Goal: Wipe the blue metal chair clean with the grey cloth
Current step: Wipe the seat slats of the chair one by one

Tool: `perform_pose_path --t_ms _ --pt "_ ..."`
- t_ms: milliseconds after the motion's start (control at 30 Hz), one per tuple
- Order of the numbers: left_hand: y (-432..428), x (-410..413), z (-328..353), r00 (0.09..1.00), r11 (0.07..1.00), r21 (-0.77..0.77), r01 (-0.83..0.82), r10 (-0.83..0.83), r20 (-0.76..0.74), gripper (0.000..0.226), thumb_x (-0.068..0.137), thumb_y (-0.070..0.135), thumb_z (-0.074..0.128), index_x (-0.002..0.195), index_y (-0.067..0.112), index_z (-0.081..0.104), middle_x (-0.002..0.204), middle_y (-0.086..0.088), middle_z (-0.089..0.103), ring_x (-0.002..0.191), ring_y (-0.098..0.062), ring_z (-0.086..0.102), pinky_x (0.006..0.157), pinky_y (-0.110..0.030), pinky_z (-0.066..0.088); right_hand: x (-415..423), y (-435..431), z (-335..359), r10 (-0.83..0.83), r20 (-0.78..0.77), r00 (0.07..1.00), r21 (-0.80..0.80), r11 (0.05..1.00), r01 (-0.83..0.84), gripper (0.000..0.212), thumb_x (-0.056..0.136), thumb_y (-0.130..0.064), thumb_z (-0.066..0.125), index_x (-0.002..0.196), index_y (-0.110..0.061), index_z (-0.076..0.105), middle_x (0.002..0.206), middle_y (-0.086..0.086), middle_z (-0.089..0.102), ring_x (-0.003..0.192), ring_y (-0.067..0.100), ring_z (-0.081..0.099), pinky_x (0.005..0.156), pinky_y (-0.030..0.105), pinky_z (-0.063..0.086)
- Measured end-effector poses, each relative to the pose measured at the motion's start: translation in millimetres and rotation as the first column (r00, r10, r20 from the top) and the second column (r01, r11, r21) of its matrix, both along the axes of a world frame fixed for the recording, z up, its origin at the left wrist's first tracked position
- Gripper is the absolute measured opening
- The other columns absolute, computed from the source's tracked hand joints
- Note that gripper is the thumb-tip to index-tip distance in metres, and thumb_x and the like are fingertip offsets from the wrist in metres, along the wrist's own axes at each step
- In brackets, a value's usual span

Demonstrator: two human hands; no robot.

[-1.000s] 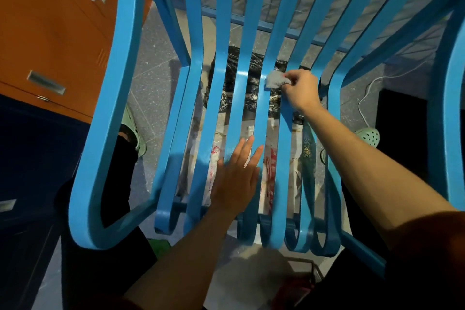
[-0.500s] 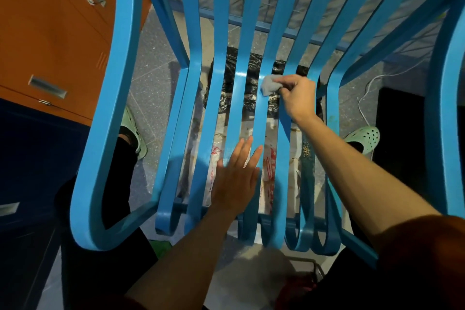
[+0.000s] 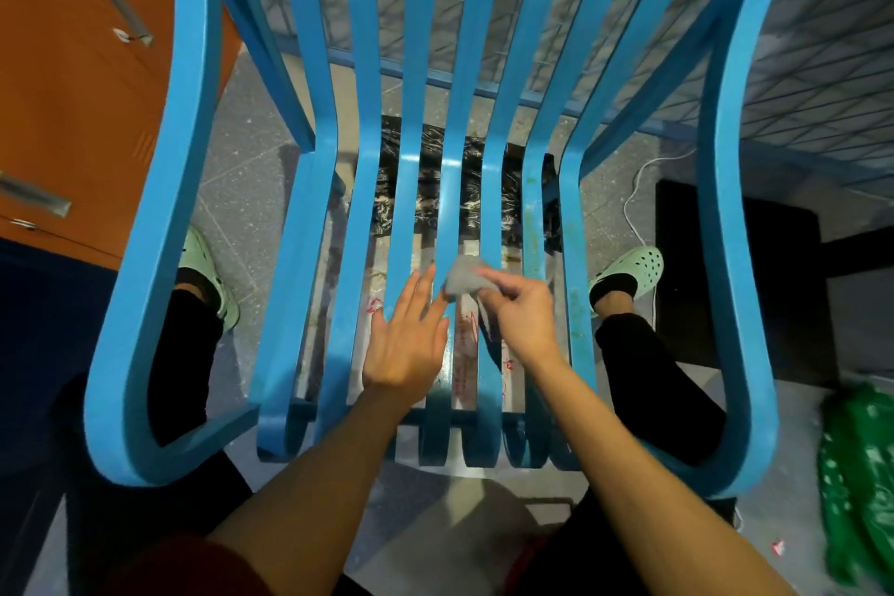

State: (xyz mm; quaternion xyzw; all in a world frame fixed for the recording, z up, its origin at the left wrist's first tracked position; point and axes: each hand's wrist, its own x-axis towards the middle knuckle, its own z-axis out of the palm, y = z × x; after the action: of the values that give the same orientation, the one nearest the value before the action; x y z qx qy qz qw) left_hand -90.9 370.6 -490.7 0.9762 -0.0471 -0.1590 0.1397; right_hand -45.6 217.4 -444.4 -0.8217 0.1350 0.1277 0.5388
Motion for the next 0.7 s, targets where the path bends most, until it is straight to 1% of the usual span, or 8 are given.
perform_pose_path --t_ms 67,167,233,333,400,467,567,700 --pt "-0.2 0.1 1.8 1.0 1.0 -0.005 0.0 0.0 -0.021 0.055 0.106 0.042 0.019 0.158 0.033 0.004 0.166 0.007 -0.01 0.153 -0.014 -0.006 0.117 -0.057 0.023 11.7 -9.2 12.2 -0.095 -0.045 0.994 0.117 0.988 0.099 0.031 0.089 0.001 0.064 0.118 -0.01 0.068 0.106 0.0 0.073 0.081 -0.005 0.069 0.074 0.012 0.054" --pt "-0.8 0.8 4.1 0.999 1.0 -0.013 -0.007 0.006 -0.038 0.056 0.105 0.044 0.017 0.158 0.035 0.0 0.165 0.009 -0.013 0.153 -0.013 -0.009 0.119 -0.058 0.02 57.6 -21.7 22.1 -0.13 -0.015 0.991 0.159 0.979 0.131 0.032 0.09 -0.002 0.063 0.12 -0.011 0.067 0.113 0.004 0.072 0.1 0.013 0.07 0.091 0.031 0.056" --pt "-2.3 1.2 4.9 0.999 1.0 -0.018 -0.009 0.008 -0.05 0.056 0.105 0.045 0.016 0.158 0.036 -0.002 0.165 0.009 -0.015 0.152 -0.013 -0.011 0.12 -0.058 0.017 94.8 -22.9 23.1 -0.133 0.039 0.99 0.124 0.984 0.127 0.03 0.091 -0.004 0.063 0.117 -0.016 0.07 0.111 0.002 0.073 0.102 0.018 0.069 0.094 0.039 0.055" --pt "-3.6 -1.4 1.9 1.0 1.0 -0.012 -0.007 0.007 -0.021 0.056 0.105 0.046 0.019 0.158 0.035 0.002 0.166 0.008 -0.011 0.153 -0.015 -0.008 0.118 -0.059 0.022 132.6 -14.3 14.5 -0.076 0.126 0.989 -0.034 0.996 0.081 0.028 0.09 -0.003 0.065 0.115 -0.014 0.072 0.108 -0.001 0.073 0.1 0.014 0.068 0.094 0.035 0.055" --pt "-1.7 -2.7 -2.0 1.0 1.0 -0.004 -0.009 0.009 0.021 0.056 0.105 0.043 0.026 0.158 0.033 0.012 0.167 0.004 -0.001 0.153 -0.016 0.001 0.112 -0.059 0.033 135.9 -6.0 3.4 0.026 0.112 0.993 -0.141 0.99 -0.01 0.025 0.091 -0.005 0.065 0.114 -0.011 0.072 0.108 0.002 0.073 0.098 0.012 0.066 0.091 0.028 0.054" --pt "0.0 -1.8 -3.7 1.0 1.0 -0.005 -0.014 0.014 0.024 0.055 0.105 0.041 0.029 0.158 0.03 0.02 0.166 0.002 0.008 0.153 -0.017 0.009 0.106 -0.059 0.04 122.1 -1.5 -10.4 0.11 0.111 0.988 -0.232 0.969 -0.082 0.024 0.092 -0.006 0.064 0.114 -0.009 0.072 0.111 0.009 0.072 0.1 0.015 0.066 0.088 0.022 0.051" --pt "0.0 -1.5 -2.7 1.0 1.0 -0.015 -0.003 0.003 0.029 0.055 0.104 0.042 0.02 0.157 0.029 0.023 0.166 0.001 0.012 0.153 -0.018 0.014 0.105 -0.06 0.04 91.2 -2.2 -21.5 0.13 0.136 0.982 -0.278 0.957 -0.089 0.027 0.091 -0.002 0.062 0.114 -0.01 0.073 0.111 0.009 0.072 0.099 0.015 0.067 0.09 0.021 0.05" --pt "0.6 -3.3 -2.1 0.999 0.999 -0.05 -0.008 0.01 0.034 0.052 0.106 0.039 0.027 0.156 0.028 0.023 0.166 0.003 0.01 0.153 -0.017 0.011 0.108 -0.061 0.036 36.4 -5.2 -18.6 0.219 0.097 0.971 -0.305 0.935 -0.181 0.034 0.089 0.007 0.056 0.114 -0.01 0.072 0.118 0.003 0.071 0.111 0.014 0.065 0.106 0.028 0.046"
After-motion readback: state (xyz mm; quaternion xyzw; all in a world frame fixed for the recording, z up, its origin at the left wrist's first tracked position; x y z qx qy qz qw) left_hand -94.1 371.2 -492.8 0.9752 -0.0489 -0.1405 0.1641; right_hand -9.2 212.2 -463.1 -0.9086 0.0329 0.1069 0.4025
